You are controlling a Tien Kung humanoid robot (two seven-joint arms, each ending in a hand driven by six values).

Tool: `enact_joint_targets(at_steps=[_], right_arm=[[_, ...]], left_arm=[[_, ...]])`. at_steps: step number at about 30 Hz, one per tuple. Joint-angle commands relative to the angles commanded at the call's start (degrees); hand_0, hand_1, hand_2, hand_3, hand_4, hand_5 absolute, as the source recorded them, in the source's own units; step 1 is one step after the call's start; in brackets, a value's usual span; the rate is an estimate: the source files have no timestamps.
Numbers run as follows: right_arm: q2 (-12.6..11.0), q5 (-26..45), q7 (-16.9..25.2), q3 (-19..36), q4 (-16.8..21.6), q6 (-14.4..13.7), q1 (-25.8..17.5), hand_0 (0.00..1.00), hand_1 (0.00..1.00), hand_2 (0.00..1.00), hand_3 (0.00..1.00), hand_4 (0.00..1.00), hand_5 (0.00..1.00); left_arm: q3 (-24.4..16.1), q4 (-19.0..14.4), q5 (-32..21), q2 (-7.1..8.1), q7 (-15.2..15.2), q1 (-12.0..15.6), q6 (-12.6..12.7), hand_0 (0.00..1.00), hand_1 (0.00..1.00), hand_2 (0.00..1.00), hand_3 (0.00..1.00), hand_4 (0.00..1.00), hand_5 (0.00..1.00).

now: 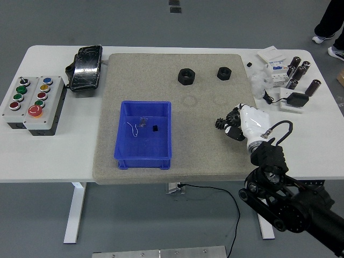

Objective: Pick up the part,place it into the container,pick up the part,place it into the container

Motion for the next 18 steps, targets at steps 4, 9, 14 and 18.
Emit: enact_joint_targets(at_steps=[4, 9, 14, 18], right_arm=[[0.5, 0.3, 0.0, -1.5, 2.4, -1.4, 0.8, 0.411, 0.563, 0.496, 0.541, 0.434, 0.002], [2.8, 5.8, 0.1, -6.6, 5.5, -6.6, 3.5, 0.422, 0.558, 0.494, 0.539, 0.444, 0.002], [5.0, 13.9, 4.8, -11.4, 5.3, -11.6, 4.9, 0.489, 0.572, 0.532, 0.565, 0.457, 0.002], [5.7, 19.4, 8.7, -13.6, 5.0, -12.3, 5.2, 0.489, 0.572, 0.532, 0.565, 0.457, 0.002]], left_arm=[[0.0, 0.0, 0.0, -0.03, 0.0, 0.0, 0.0, 0.631, 0.552, 0.529, 0.603, 0.648, 0.339], [-0.1, 0.0, 0.3, -0.08, 0.1, 0.0, -0.1, 0.631, 0.553, 0.529, 0.603, 0.647, 0.337], [0.0, 0.0, 0.3, 0.0, 0.1, -0.2, -0.1, 0.631, 0.553, 0.529, 0.603, 0.648, 0.339], [-0.1, 0.0, 0.5, 0.05, 0.3, -0.2, -0.1, 0.631, 0.553, 0.529, 0.603, 0.648, 0.339]])
